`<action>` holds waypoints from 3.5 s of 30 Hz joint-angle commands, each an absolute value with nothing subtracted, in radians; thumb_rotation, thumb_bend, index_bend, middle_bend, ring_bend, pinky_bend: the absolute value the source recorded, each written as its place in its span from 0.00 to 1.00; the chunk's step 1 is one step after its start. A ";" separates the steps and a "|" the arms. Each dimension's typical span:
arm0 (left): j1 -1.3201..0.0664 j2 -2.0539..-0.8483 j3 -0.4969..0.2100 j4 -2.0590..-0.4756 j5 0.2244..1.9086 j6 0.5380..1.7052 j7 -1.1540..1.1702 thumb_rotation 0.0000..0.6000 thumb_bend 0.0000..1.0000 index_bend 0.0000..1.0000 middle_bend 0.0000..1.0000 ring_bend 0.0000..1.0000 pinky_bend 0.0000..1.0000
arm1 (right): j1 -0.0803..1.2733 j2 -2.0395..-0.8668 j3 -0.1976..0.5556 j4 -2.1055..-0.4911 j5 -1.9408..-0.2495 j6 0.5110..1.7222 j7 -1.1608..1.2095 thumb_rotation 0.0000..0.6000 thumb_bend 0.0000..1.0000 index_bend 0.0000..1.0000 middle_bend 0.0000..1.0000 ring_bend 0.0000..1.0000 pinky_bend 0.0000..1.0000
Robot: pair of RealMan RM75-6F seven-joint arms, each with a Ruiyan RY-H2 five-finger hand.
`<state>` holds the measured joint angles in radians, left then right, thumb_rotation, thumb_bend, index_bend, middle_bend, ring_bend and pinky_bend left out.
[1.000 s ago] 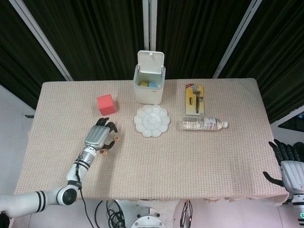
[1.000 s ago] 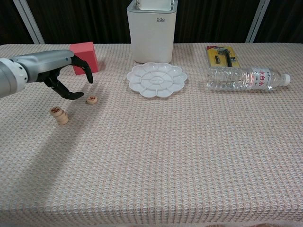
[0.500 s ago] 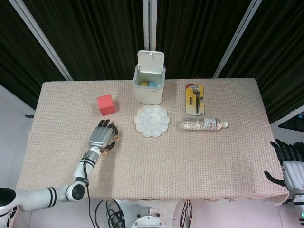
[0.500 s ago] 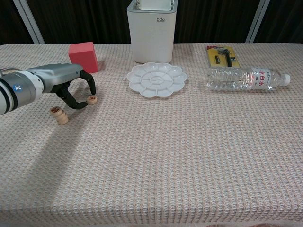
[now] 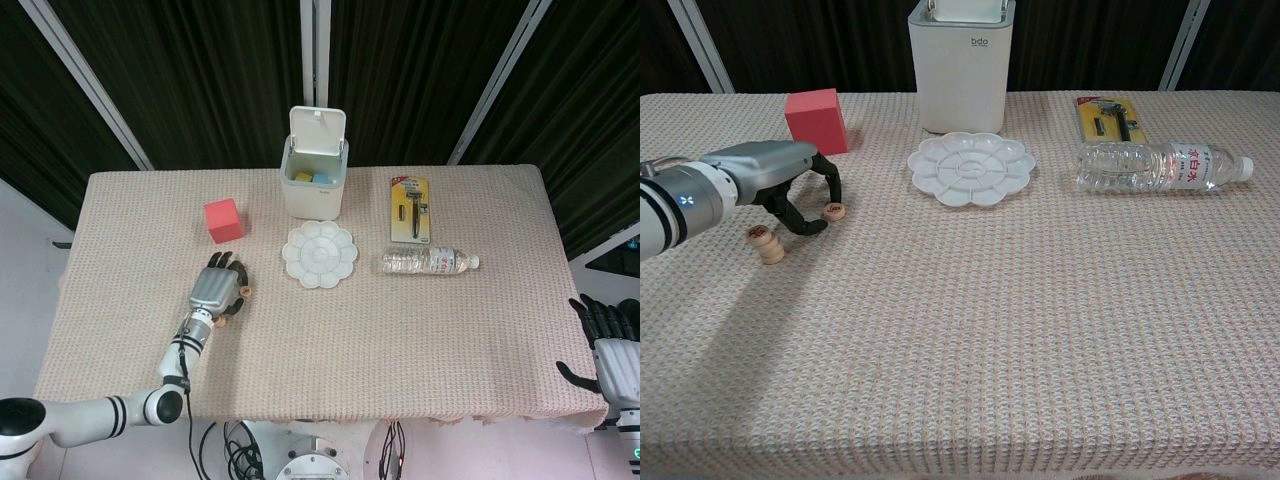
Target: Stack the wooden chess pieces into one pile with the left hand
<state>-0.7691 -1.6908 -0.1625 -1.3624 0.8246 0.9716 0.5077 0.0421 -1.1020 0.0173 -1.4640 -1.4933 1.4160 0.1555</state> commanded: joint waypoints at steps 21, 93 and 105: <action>-0.726 -1.505 -0.182 -1.665 0.926 1.050 0.497 1.00 0.35 0.51 0.25 0.00 0.00 | 0.048 -1.084 0.024 -1.491 -1.502 1.424 0.152 1.00 0.15 0.00 0.00 0.00 0.00; -0.510 -1.439 -0.060 -1.643 1.154 1.091 0.295 1.00 0.35 0.36 0.24 0.00 0.00 | 0.040 -1.069 0.016 -1.512 -1.506 1.432 0.141 1.00 0.15 0.00 0.00 0.00 0.00; -0.361 -1.281 0.015 -1.684 1.391 1.361 0.234 1.00 0.33 0.16 0.12 0.00 0.00 | 0.037 -1.058 0.007 -1.530 -1.520 1.437 0.119 1.00 0.15 0.00 0.00 0.00 0.00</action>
<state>-0.4346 -1.3324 -0.0236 -1.7316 1.2820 1.2307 0.2784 0.0380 -1.0595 0.0104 -1.5285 -1.5169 1.4377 0.1258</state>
